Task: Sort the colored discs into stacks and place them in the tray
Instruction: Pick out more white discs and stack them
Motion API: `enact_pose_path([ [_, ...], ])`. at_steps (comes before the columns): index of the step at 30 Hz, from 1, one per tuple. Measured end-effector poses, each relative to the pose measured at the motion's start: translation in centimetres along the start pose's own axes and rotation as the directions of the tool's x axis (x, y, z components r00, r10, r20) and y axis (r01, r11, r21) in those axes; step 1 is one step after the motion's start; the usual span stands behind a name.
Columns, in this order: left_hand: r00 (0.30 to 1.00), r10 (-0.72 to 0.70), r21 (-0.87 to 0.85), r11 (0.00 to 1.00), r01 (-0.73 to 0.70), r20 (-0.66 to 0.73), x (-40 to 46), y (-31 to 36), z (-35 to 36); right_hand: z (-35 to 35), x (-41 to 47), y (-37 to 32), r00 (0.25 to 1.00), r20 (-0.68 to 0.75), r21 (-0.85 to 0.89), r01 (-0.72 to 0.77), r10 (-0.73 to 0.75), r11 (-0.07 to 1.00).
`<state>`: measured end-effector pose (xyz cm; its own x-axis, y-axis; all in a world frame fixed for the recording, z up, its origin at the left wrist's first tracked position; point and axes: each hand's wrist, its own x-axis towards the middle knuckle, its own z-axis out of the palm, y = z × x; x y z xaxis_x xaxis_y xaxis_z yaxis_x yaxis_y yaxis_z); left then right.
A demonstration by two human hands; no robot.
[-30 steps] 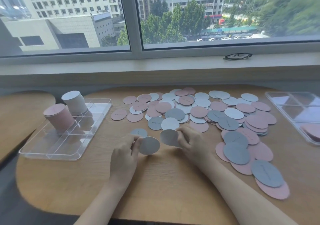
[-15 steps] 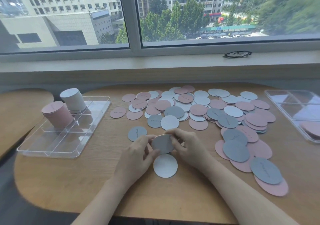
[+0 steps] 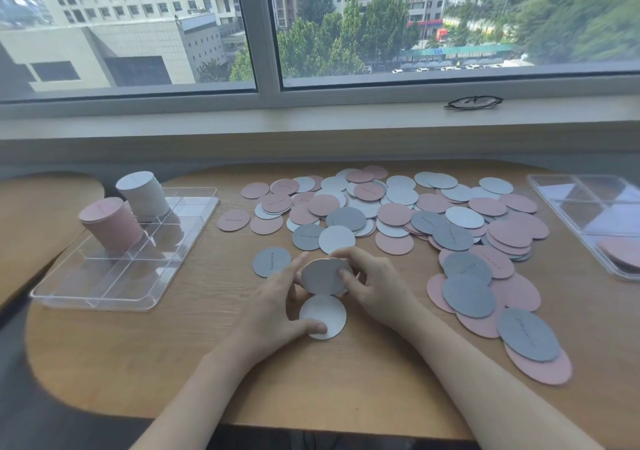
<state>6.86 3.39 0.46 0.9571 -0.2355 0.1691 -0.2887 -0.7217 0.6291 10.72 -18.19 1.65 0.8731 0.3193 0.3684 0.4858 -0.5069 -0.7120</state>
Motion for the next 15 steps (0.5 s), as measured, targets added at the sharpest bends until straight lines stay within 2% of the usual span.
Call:
enact_pose_path([
  [7, 0.999, 0.029, 0.022, 0.999, -0.028, -0.039, 0.07, 0.22, 0.1, -0.42, 0.21, 0.34, 0.978, -0.158, 0.025, -0.136, 0.138, 0.99],
  [11, 0.998, 0.017, -0.072, 0.997, -0.02, -0.054, 0.11, 0.07, -0.2, -0.39, 0.27, 0.46, 0.975, -0.155, 0.021, -0.156, 0.158, 0.988],
  [15, 0.992, 0.016, -0.161, 0.986, -0.036, -0.124, -0.03, 0.04, -0.36, -0.44, 0.16, 0.27, 0.983, -0.088, 0.045, -0.158, 0.161, 0.986],
])
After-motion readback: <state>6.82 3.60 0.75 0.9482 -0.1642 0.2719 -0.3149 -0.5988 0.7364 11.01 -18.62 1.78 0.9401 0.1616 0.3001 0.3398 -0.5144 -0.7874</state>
